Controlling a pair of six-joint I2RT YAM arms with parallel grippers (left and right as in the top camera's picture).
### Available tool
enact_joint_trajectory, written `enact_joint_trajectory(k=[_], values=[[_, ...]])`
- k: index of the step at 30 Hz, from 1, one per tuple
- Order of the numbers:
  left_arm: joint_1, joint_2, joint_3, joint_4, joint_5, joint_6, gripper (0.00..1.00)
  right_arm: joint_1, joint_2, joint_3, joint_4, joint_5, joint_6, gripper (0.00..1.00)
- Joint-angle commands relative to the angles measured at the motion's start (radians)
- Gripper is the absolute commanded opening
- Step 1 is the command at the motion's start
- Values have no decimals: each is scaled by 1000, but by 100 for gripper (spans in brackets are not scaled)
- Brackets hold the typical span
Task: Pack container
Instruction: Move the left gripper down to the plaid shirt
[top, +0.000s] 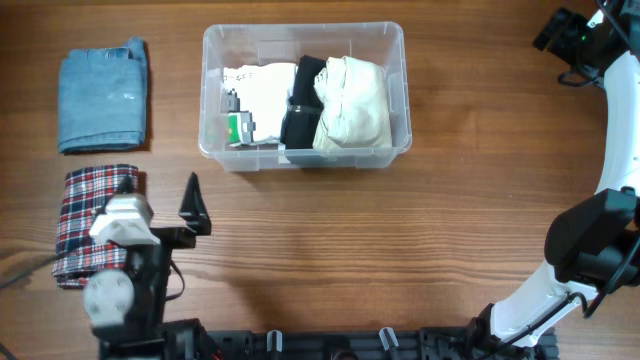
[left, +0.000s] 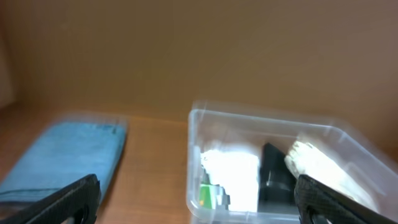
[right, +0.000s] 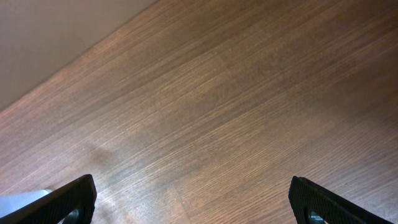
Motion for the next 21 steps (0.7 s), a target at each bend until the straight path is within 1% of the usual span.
enact_joint_trajectory(k=[1, 4, 5, 7, 9, 11, 17, 19, 21], values=[[64, 266, 320, -334, -66, 45, 100, 2, -11, -6, 2, 13, 2, 100], [95, 436, 498, -538, -85, 146, 100, 2, -11, -6, 2, 13, 2, 100], [106, 495, 557, -616, -126, 182, 100, 2, -11, -6, 2, 13, 2, 100], [131, 609, 656, -755, -264, 212, 100, 2, -11, -6, 2, 13, 2, 100], [161, 710, 726, -834, -391, 211, 100, 2, -11, -6, 2, 13, 2, 100], [199, 796, 773, -866, -431, 212, 100, 2, -11, -6, 2, 13, 2, 100], [354, 978, 796, -874, -399, 288, 100, 2, -11, -6, 2, 13, 1, 100], [425, 1030, 799, -887, -296, 336, 100, 2, -11, -6, 2, 13, 1, 100], [517, 1088, 807, -919, -159, 369, 100, 2, -11, -6, 2, 13, 2, 100]])
